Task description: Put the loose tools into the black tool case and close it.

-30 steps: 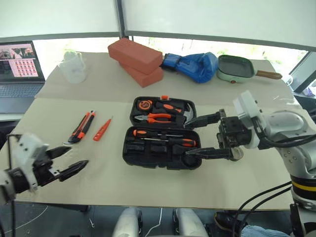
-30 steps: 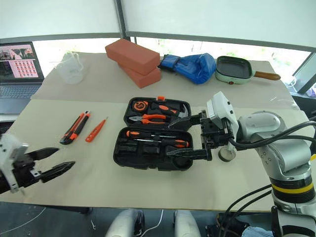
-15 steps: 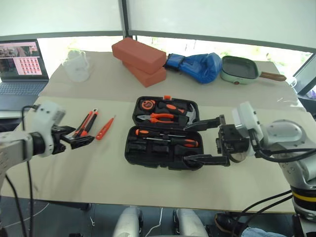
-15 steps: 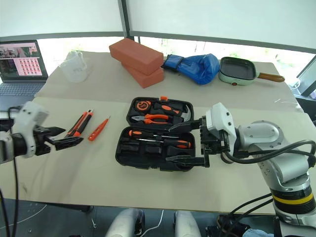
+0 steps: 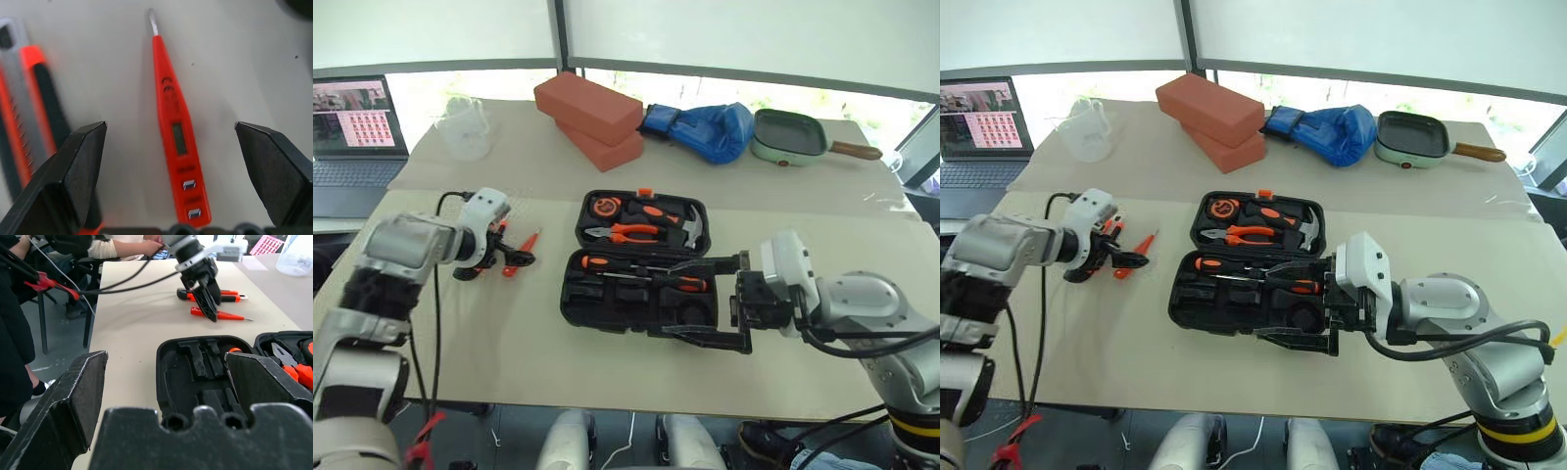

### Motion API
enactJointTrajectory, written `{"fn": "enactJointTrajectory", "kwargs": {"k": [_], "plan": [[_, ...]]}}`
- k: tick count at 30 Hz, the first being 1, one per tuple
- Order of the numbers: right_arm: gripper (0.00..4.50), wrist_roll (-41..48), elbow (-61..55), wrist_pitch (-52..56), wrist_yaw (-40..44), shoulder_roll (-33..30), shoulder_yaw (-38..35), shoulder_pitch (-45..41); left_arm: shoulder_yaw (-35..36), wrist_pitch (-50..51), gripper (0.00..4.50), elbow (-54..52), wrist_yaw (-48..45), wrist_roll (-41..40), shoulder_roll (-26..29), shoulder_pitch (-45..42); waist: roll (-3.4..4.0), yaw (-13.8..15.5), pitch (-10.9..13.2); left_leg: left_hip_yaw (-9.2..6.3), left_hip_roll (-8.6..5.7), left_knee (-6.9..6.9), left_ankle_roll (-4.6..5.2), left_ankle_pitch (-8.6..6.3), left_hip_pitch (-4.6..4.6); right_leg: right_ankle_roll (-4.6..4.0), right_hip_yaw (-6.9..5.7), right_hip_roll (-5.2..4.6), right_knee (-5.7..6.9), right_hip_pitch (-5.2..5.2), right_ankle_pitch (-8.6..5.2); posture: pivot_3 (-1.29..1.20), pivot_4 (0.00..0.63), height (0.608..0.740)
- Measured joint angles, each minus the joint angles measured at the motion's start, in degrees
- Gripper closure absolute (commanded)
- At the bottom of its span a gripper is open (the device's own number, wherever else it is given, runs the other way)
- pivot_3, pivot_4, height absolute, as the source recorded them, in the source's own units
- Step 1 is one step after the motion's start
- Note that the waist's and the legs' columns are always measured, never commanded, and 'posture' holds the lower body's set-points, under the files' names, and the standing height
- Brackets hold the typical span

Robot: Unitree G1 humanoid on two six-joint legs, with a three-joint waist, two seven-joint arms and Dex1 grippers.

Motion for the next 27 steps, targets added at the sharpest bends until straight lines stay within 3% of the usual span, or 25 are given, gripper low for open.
{"fn": "enactJointTrajectory", "kwargs": {"k": [2,5,11,14,21,27], "plan": [[0.03,0.37,-0.42,0.02,-0.69,-0.23,-0.02,0.14,-0.79,-1.33,0.0,2.16,-1.0,1.43,-0.79,-1.27,0.0,-0.02,0.0,-0.02,0.0,0.0,0.0,0.0,0.01,0.0,0.0,0.0,0.01,0.01,0.0,0.0,0.15,0.738],[0.0,0.4,-0.87,0.05,-1.91,-0.27,-0.07,0.97,-2.4,-4.55,0.8,6.59,-3.63,5.03,-2.53,-3.6,0.0,0.14,-0.01,-0.02,-0.01,0.03,0.0,0.0,0.02,0.01,-0.01,-0.01,0.04,0.04,0.0,0.0,0.15,0.738],[0.0,1.24,-1.48,0.38,-3.57,-0.77,-0.2,1.06,-3.18,-7.04,3.19,10.34,-7.2,9.7,-3.14,-5.19,0.0,0.12,-0.01,-0.03,-0.05,0.05,0.03,-0.01,0.02,0.06,0.0,-0.06,0.04,0.06,-0.02,0.0,0.15,0.738],[0.0,1.72,-1.76,0.47,-3.9,-1.55,-0.46,1.15,-2.99,-7.02,4.11,10.66,-8.6,10.48,-3.24,-5.29,0.0,0.09,-0.02,-0.04,-0.04,0.05,0.03,-0.02,0.02,0.06,0.0,-0.06,0.04,0.06,-0.02,0.0,0.15,0.738],[0.0,5.0,-2.06,1.88,-5.98,-2.87,-3.34,1.48,0.05,-6.83,4.11,8.81,-12.02,9.77,-2.85,-4.09,-0.04,0.05,0.0,-0.1,0.03,0.08,0.03,-0.01,-0.1,0.06,-0.03,-0.05,0.06,-0.02,-0.02,0.0,0.15,0.738],[0.0,6.25,-3.47,3.0,-6.3,-6.28,-7.47,8.7,4.23,-19.66,4.11,-7.25,-18.99,8.84,3.71,-1.95,-0.12,0.24,0.05,-0.21,0.05,0.22,0.08,-0.04,-0.32,0.11,-0.17,-0.16,0.01,-0.03,0.0,0.0,0.15,0.738]]}}
